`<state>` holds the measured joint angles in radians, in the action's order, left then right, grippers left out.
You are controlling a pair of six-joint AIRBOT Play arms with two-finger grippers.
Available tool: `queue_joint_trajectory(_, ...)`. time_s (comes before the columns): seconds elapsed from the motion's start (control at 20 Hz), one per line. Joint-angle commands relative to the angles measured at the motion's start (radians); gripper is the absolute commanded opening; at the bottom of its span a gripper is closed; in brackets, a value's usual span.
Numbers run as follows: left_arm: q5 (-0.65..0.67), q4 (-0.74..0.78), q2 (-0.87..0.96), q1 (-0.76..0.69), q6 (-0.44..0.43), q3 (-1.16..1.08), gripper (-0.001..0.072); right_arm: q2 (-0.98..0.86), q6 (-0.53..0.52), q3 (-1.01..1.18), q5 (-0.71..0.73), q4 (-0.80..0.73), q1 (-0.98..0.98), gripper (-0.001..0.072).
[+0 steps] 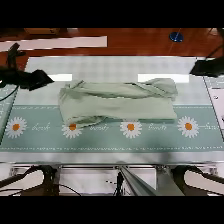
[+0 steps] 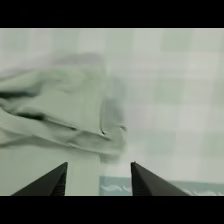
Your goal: Fold the shirts.
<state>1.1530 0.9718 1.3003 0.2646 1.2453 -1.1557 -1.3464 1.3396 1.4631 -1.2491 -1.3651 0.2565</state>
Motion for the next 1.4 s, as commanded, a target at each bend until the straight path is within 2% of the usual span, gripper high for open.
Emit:
queue_joint_trajectory(0.0,0.1,-0.003,-0.177,0.1,-0.03,0.233,0.0538,0.141,-0.006,-0.114,-0.066,-0.077,0.087,0.0483)
queue_joint_trajectory(0.15,0.109,-0.08,-0.278,0.151,-0.107,0.505,0.0538,0.196,-0.012,-0.32,0.0,-0.068,0.161,0.0483)
queue_joint_trajectory(0.3,0.091,-0.168,-0.268,0.167,-0.185,0.624,0.0538,0.197,-0.048,-0.439,0.0,-0.008,0.204,0.0483)
queue_joint_trajectory(0.55,0.043,-0.232,-0.111,0.166,-0.216,0.642,0.0539,0.198,-0.074,-0.495,-0.003,0.087,0.202,0.0483)
queue_joint_trajectory(0.7,-0.026,-0.282,-0.02,0.162,-0.277,0.638,0.0539,0.208,-0.079,-0.495,-0.006,0.112,0.202,0.0483)
queue_joint_trajectory(0.8,-0.104,-0.338,0.007,0.14,-0.3,0.638,0.0537,0.217,-0.082,-0.495,-0.015,0.138,0.202,0.0483)
queue_joint_trajectory(0.95,-0.257,-0.345,0.019,0.066,-0.289,0.637,0.0534,0.247,-0.085,-0.495,-0.036,0.154,0.202,0.0483)
queue_joint_trajectory(1.05,-0.317,-0.348,0.02,0.016,-0.261,0.637,0.0493,0.282,-0.085,-0.495,-0.041,0.154,0.202,0.0474)
queue_joint_trajectory(1.15,-0.331,-0.348,0.02,-0.011,-0.259,0.637,0.0033,0.317,-0.084,-0.495,-0.038,0.153,0.202,0.0475)
queue_joint_trajectory(1.25,-0.317,-0.348,0.02,-0.013,-0.257,0.637,0.0025,0.336,-0.082,-0.495,-0.039,0.142,0.203,0.0479)
queue_joint_trajectory(1.35,-0.28,-0.347,0.019,-0.001,-0.257,0.637,0.0025,0.322,-0.06,-0.495,-0.042,0.041,0.207,0.0497)
